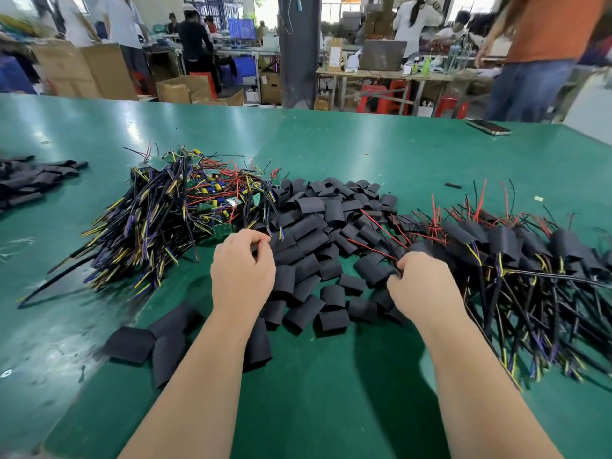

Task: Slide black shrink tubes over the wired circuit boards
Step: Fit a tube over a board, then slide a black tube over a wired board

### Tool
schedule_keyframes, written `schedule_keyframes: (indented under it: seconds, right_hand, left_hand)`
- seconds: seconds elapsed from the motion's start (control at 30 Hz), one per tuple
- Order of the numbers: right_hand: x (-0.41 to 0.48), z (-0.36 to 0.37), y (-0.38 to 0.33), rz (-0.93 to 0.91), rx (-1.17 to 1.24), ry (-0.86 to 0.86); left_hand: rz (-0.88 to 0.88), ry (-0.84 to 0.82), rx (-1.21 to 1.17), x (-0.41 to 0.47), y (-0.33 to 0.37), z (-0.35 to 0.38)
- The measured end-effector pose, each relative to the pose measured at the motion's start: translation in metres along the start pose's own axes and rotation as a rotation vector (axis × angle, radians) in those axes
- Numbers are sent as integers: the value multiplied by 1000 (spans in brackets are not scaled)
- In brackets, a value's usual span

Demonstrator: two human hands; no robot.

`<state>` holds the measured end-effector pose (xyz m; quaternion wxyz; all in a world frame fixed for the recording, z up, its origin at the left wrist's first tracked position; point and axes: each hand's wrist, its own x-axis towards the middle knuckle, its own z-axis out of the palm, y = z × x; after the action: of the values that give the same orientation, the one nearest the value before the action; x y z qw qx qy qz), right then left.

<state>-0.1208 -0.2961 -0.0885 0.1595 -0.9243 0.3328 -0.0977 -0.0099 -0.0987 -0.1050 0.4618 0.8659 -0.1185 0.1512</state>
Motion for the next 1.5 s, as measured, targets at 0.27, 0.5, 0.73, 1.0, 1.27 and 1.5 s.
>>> schedule_keyframes:
  seconds: [0.27,0.5,0.73,1.0,1.27,1.5]
  right_hand:
    - [-6,17,-17,-262,59,-71]
    - [-9,20,-21,-343,288,-65]
    - [-12,20,-22,-366,362,-17]
    - [-10,21,-22,-320,429,10]
    - [-12,10,-36,-29,1412,-274]
    - [-18,13,-45,-2,1561,-457]
  left_hand:
    - [-229,21,370,4,-14,-3]
    - [-231,-61,566,11,-26,-5]
    - [27,-4,491,18,-26,5]
    - [-10,87,107,27,-25,4]
    - [243,-234,-820,7,11,-24]
    - [98,-1016,-539,-9,28,-29]
